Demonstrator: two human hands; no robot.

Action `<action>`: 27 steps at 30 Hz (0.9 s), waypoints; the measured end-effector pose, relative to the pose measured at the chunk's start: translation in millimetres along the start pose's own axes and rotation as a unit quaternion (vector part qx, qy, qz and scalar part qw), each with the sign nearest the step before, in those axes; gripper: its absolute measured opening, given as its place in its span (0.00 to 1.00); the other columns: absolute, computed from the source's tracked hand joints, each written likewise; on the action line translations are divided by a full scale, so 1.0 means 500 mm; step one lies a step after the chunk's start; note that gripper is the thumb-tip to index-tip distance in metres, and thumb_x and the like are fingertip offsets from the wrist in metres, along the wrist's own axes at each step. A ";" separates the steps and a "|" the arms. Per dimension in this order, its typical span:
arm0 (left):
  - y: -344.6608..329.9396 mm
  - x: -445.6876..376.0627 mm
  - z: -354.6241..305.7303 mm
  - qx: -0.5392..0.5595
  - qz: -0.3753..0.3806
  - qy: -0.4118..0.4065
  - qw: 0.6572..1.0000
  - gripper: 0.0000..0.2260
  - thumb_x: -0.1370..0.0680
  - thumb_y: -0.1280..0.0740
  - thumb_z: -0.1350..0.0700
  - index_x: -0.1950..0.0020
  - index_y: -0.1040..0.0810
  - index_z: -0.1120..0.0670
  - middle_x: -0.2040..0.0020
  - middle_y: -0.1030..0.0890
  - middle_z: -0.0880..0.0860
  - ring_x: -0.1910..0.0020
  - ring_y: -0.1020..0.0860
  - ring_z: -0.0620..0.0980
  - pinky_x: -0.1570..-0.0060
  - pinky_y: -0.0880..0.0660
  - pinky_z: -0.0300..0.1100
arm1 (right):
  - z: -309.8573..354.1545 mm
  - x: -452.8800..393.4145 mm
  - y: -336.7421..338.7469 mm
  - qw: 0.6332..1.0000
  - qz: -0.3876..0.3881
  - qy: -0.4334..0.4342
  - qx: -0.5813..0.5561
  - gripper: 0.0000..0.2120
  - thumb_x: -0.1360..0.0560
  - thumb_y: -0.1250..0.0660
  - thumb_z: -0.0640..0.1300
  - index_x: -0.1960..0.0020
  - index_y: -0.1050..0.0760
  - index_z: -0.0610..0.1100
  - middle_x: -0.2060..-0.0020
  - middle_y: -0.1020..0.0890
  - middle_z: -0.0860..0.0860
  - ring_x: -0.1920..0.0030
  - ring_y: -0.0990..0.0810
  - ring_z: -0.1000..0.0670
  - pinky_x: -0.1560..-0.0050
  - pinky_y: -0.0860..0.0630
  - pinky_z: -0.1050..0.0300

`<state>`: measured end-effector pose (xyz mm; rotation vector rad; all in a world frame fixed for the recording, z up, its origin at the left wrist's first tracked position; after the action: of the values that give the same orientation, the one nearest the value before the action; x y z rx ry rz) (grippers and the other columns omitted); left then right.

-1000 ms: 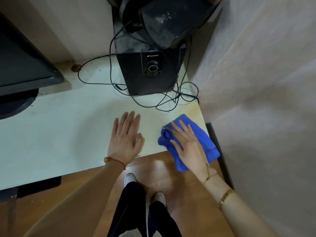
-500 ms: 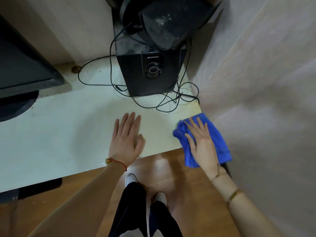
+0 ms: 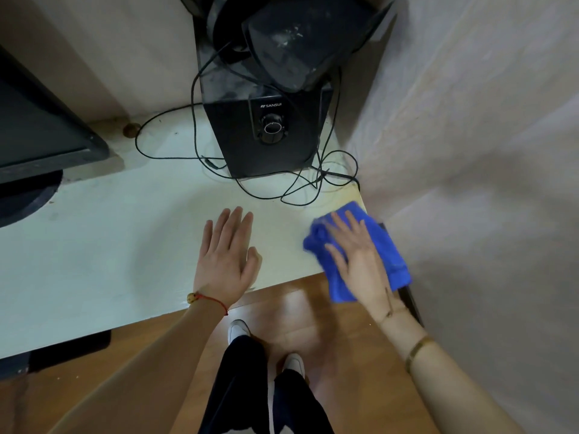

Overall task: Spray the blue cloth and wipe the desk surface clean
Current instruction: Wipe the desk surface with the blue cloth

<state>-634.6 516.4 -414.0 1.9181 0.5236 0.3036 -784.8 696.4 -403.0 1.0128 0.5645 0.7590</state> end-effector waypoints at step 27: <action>0.010 -0.013 -0.023 -0.016 -0.041 0.010 0.999 0.26 0.23 0.43 0.53 0.26 0.32 0.60 0.25 0.31 0.60 0.22 0.40 0.58 0.22 0.51 0.56 | -0.151 -0.033 0.015 0.937 -0.010 -0.318 -0.146 0.33 0.30 0.36 0.70 0.36 0.30 0.46 0.44 0.19 0.46 0.45 0.21 0.41 0.48 0.24 0.48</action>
<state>-644.3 520.8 -404.6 1.8586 0.6055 0.2765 -852.2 726.6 -427.5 0.9043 -0.0995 0.4364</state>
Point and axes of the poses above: each hand's wrist, its own x-axis away from the middle knuckle, its own y-axis out of the back of the hand, z = x × y, the point moved 8 cm from there along -x, towards the middle knuckle
